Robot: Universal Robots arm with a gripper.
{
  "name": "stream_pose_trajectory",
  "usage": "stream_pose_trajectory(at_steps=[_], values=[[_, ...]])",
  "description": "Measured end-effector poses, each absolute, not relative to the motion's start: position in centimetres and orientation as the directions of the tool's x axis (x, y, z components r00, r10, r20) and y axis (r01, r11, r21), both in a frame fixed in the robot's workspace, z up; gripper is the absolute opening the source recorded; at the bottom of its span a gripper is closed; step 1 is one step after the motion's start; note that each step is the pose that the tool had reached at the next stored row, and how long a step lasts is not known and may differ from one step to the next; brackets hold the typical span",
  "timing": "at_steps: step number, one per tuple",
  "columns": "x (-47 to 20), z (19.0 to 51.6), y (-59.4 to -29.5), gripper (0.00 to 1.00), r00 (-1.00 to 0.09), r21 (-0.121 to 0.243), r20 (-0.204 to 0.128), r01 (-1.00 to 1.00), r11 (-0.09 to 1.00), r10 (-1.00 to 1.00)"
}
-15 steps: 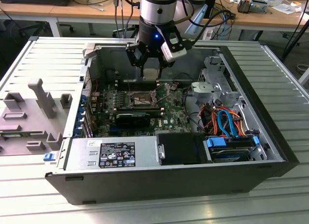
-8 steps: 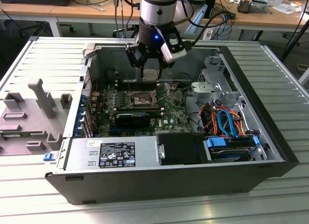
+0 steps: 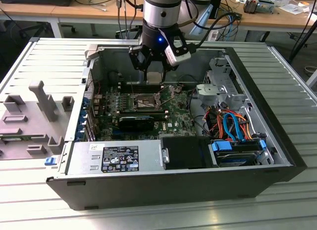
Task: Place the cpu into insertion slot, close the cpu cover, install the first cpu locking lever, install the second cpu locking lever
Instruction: 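Place the cpu into insertion slot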
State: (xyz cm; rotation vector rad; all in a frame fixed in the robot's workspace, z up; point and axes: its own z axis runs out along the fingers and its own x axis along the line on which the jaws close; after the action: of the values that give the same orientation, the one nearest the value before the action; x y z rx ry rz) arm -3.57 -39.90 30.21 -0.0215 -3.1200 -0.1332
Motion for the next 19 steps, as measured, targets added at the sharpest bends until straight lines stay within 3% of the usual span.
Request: stream_pose_trajectory(at_steps=[19], values=[[-3.63, 29.57, -40.27, 0.55, -1.000, 0.085, 0.019, 0.012, 0.996, 0.010]])
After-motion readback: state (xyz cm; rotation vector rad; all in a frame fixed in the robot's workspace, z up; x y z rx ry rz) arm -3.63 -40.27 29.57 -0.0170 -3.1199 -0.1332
